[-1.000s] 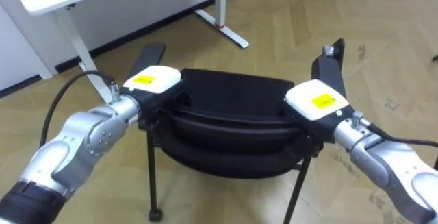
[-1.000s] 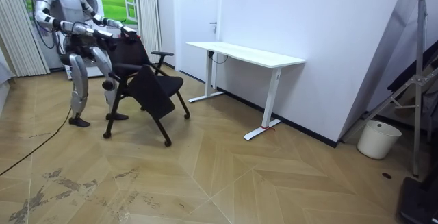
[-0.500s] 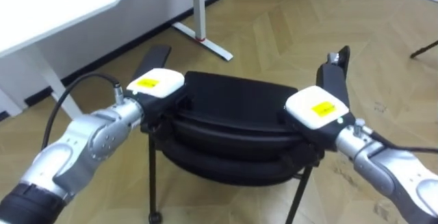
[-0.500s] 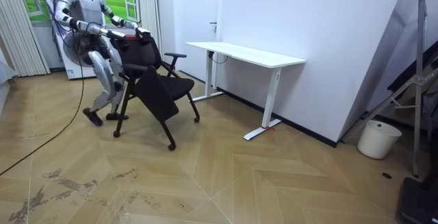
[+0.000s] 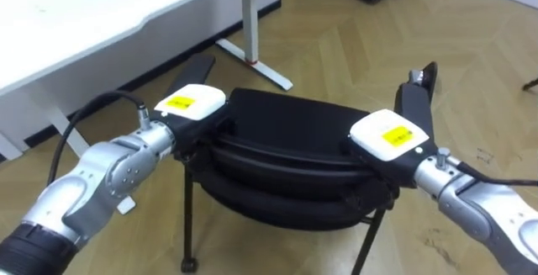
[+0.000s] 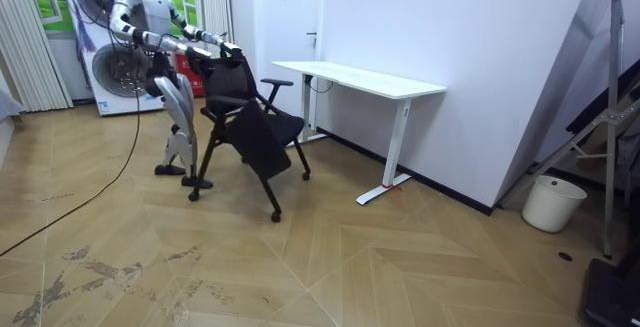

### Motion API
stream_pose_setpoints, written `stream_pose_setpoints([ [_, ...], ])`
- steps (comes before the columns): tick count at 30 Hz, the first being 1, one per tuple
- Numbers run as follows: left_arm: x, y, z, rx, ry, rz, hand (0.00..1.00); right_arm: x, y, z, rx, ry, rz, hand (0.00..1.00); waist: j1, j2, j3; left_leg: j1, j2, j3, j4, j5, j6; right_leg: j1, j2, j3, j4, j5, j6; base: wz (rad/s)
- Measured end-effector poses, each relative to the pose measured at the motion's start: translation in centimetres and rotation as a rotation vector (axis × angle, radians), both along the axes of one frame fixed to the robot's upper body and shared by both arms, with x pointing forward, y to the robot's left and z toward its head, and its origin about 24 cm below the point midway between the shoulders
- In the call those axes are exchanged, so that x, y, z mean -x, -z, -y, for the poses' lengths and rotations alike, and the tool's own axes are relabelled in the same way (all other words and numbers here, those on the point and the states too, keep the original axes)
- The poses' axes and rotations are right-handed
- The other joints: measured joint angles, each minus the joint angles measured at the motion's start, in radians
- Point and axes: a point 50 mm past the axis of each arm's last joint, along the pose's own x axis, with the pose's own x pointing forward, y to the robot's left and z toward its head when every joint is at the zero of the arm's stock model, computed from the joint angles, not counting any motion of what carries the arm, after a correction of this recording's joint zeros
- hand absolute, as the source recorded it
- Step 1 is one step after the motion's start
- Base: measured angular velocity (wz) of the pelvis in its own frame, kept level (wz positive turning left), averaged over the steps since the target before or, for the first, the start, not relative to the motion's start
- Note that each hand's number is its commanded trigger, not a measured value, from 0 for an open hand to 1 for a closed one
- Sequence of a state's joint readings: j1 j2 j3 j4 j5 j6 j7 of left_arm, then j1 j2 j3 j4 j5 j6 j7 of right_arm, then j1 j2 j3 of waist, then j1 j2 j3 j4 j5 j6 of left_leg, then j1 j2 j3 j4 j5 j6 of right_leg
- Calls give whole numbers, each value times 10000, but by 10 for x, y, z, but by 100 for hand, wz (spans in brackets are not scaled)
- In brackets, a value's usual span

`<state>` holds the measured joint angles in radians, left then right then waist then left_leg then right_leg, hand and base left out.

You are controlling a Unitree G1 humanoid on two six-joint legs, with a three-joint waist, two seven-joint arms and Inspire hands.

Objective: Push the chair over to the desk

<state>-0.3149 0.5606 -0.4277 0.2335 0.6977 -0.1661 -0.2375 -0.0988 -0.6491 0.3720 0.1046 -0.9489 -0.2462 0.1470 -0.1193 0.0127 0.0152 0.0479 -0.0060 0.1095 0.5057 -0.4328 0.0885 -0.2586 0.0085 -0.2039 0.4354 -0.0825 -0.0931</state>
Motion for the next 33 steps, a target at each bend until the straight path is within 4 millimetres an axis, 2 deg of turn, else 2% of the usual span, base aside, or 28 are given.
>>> stream_pose_setpoints([
  [2, 0, 1, 0, -36, -33, -9, 100, 0, 1, -1, 15, -16, -83, 100, 25, 0, 10, -57, 316, 194, 813, 95, -306, 319, 85, -210, 179, -264, -54, 10],
  [4, 0, 2, -1, -96, -56, -112, 100, 1, 2, -2, 12, -58, -91, 100, 319, -17, 26, -287, 847, 891, 2117, 405, -866, 651, 195, -321, 391, -785, -233, -15],
  [5, 0, 2, -1, -104, -58, -113, 100, 1, 2, -2, 5, -52, -91, 100, 324, -18, 26, -394, 965, 919, 2457, 516, -1046, 735, 218, -360, 411, -897, -264, 10],
  [6, 0, 2, 0, -100, -57, -102, 100, 0, 2, -2, 30, -37, -84, 100, 341, -39, 34, -553, 1183, 954, 3078, 806, -1244, 925, 283, -452, 430, -1094, -331, 18],
  [7, 1, 2, 0, -94, -64, -94, 100, 0, 3, -1, -12, 5, -101, 100, 405, -119, 76, -618, 1319, 1035, 3540, 1229, -1227, 1157, 300, -471, 461, -1315, -378, 16],
  [8, 1, 3, 0, -91, -74, -115, 100, 0, 4, -1, -27, 20, -109, 100, 430, -152, 86, -658, 1353, 1050, 3748, 1468, -1240, 1273, 302, -473, 435, -1399, -396, 10],
  [9, 1, 3, 0, -86, -81, -124, 100, 0, 4, -1, -38, 23, -88, 100, 492, -223, 105, -796, 1423, 1044, 4103, 1983, -1188, 1483, 302, -463, 303, -1515, -423, 7],
  [11, 1, 2, -1, 2, -121, 84, 100, -3, 1, -2, -17, 2, 29, 100, 631, -321, 124, -1218, 1595, 1025, 4430, 1980, -1141, 1567, 311, -422, 268, -1662, -517, 2],
  [12, 0, 1, -2, 63, -233, 278, 100, -8, 0, -3, 0, -30, 122, 100, 681, -406, 173, -1657, 1758, 970, 4477, 1824, -1045, 1632, 307, -422, 267, -1725, -575, -10],
  [13, -1, 0, -3, 104, -338, 392, 100, -12, -2, -5, 93, -70, 211, 100, 756, -493, 215, -2108, 1849, 874, 4299, 1672, -1123, 1704, 297, -341, 214, -1767, -596, -14],
  [14, -1, 0, -3, 101, -364, 418, 100, -14, -3, -6, 135, -65, 247, 100, 795, -514, 212, -2352, 1864, 773, 4144, 1677, -1133, 1732, 300, -311, 142, -1770, -598, -16],
  [15, -1, -1, -4, 147, -393, 502, 100, -15, -4, -6, 146, -41, 328, 100, 820, -538, 204, -2839, 1847, 554, 3564, 1691, -1157, 1759, 279, -274, 33, -1776, -588, -7],
  [17, -2, -3, -5, 206, -421, 603, 100, -16, -6, -6, 148, -61, 418, 100, 858, -533, 200, -3255, 1836, 563, 2116, 1750, -1243, 1810, 271, -256, -78, -1848, -549, 0],
  [18, -2, -3, -5, 222, -447, 646, 100, -18, -7, -7, 143, -78, 464, 100, 869, -520, 192, -3390, 1810, 586, 1096, 1894, -1314, 1886, 282, -244, -85, -1941, -530, 7],
  [19, -2, -3, -5, 232, -446, 646, 100, -17, -7, -7, 163, -79, 431, 100, 772, -515, 189, -3444, 1702, 789, 163, 2258, -1272, 2070, 252, -343, -121, -2077, -458, 16],
  [20, -2, -3, -5, 231, -430, 624, 100, -17, -6, -7, 173, -81, 399, 100, 713, -524, 188, -3445, 1603, 872, -201, 2710, -1110, 2185, 210, -415, -129, -2149, -418, 21],
  [21, -1, -1, -5, 250, -424, 556, 100, -16, -6, -7, 218, -100, 310, 100, 711, -554, 138, -3300, 1377, 921, -582, 3418, -951, 2318, 109, -398, -113, -2296, -301, 16],
  [22, -1, -1, -4, 273, -429, 549, 100, -16, -6, -6, 241, -110, 306, 100, 632, -567, 114, -3254, 1296, 1007, -651, 3458, -921, 2383, 50, -433, -139, -2334, -237, 31],
  [23, -1, -1, -4, 322, -443, 596, 100, -16, -9, -6, 300, -158, 383, 100, 420, -553, 106, -3206, 1147, 1165, -658, 3485, -809, 2481, -94, -573, -209, -2400, -115, 39],
  [24, -1, -2, -3, 353, -462, 624, 100, -15, -11, -6, 334, -153, 440, 100, 349, -530, 91, -3139, 1105, 1407, -652, 3415, -692, 2570, -176, -639, -262, -2439, -45, 38],
  [27, -1, -1, -1, 424, -449, 624, 100, -14, -15, -5, 530, -193, 496, 100, 340, -535, 84, -2950, 908, 1865, -761, 3232, -516, 2862, -402, -830, -401, -2552, 159, 19],
  [29, -1, -2, 0, 466, -421, 641, 100, -15, -17, -4, 611, -189, 546, 100, 315, -546, 76, -2779, 740, 2112, -961, 3132, -432, 2949, -624, -1164, -303, -2654, 342, 19],
  [30, -2, -2, 1, 516, -423, 632, 100, -15, -17, -4, 631, -182, 574, 100, 307, -562, 76, -2604, 588, 2192, -1164, 3072, -393, 2876, -880, -1434, 164, -2732, 483, 15],
  [31, -2, -1, 2, 544, -446, 571, 100, -15, -18, -4, 703, -170, 593, 100, 310, -588, 74, -2424, 438, 2319, -1329, 3027, -327, 2596, -1271, -1683, 1134, -2789, 588, 17],
  [32, -2, -1, 2, 534, -430, 542, 100, -15, -18, -3, 724, -181, 614, 100, 309, -613, 65, -2362, 363, 2437, -1335, 2980, -278, 2391, -1494, -1710, 1760, -2799, 639, 23],
  [33, -2, -1, 3, 552, -411, 538, 100, -15, -19, -1, 826, -209, 619, 100, 313, -733, 61, -2244, 152, 2480, -1333, 2906, -186, 1967, -1964, -1648, 3005, -2713, 802, 34],
])
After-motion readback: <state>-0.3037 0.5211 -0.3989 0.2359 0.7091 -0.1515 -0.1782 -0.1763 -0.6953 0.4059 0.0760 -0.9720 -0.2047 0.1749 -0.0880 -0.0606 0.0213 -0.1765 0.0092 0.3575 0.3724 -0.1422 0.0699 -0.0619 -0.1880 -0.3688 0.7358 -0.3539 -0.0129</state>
